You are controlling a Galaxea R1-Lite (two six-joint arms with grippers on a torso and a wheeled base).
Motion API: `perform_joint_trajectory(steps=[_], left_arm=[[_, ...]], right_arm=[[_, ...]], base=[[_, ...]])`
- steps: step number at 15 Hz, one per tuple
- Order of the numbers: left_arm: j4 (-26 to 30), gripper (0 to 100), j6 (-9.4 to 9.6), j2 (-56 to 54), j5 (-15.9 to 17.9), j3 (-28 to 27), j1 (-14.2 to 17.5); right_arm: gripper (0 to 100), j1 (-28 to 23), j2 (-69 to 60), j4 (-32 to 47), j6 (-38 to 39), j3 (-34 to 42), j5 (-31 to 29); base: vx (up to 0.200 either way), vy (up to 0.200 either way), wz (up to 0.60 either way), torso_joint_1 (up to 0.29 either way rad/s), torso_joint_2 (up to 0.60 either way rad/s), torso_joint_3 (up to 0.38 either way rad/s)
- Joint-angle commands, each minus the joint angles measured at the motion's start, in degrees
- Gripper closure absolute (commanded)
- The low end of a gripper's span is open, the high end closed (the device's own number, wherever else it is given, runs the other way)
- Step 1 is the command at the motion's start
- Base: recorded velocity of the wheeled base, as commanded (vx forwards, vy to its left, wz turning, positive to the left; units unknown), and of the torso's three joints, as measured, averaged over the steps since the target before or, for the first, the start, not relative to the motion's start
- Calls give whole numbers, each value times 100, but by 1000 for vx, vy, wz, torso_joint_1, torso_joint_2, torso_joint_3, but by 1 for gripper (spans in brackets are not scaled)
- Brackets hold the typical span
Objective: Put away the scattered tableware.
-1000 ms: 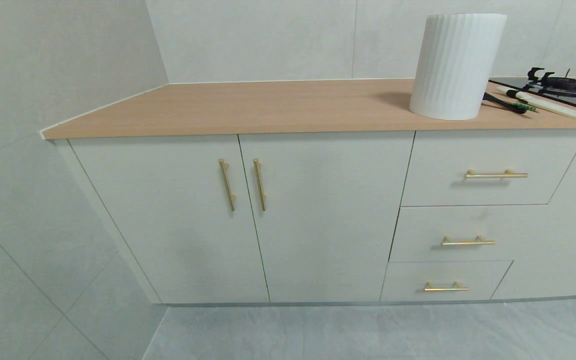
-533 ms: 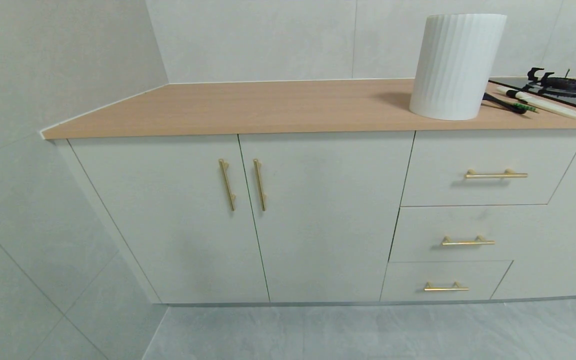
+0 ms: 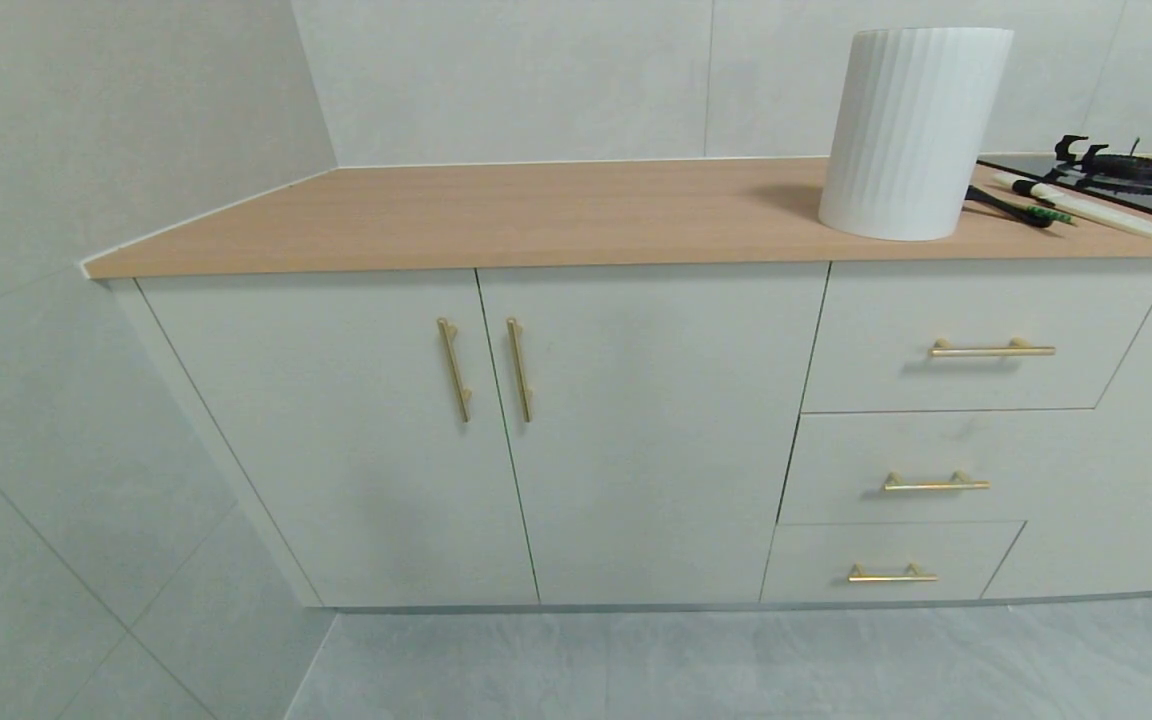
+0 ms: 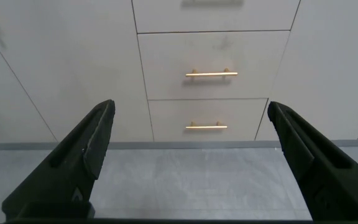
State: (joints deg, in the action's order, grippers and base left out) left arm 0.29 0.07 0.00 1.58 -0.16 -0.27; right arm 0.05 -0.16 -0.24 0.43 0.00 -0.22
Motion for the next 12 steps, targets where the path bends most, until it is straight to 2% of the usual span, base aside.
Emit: perform_joint_trajectory(steps=[1, 6, 12], left_arm=[[-3, 0, 10, 0, 9, -2, 0], [-3, 0, 1, 0, 0, -2, 0], [-12, 0, 1, 0, 0, -2, 0]], right_arm=[[0, 4, 16, -2, -8, 0, 4], [0, 4, 16, -2, -8, 0, 13], [0, 4, 16, -2, -8, 0, 13]], base=[[0, 0, 0, 0, 0, 0], [0, 0, 0, 0, 0, 0], [0, -200, 0, 3, 3, 1]])
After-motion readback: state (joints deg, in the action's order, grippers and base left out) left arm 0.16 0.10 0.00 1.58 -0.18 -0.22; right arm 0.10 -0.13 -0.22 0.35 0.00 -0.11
